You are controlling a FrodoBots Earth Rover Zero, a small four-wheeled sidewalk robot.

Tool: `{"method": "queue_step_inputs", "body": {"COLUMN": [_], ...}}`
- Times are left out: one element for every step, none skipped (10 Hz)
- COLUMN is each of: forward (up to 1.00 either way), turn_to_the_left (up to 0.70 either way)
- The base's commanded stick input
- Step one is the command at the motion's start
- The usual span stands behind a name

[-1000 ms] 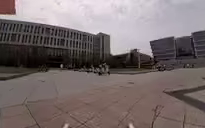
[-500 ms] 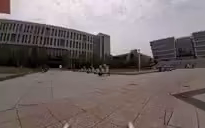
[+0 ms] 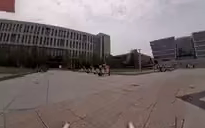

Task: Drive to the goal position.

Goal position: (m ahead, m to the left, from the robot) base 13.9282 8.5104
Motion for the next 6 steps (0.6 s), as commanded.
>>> {"method": "queue_step_inputs", "body": {"forward": [0.5,0.5,0.5,0.5,0.5,0.5], "turn_to_the_left": [0.0,0.05,0.23,0.25,0.25,0.25]}}
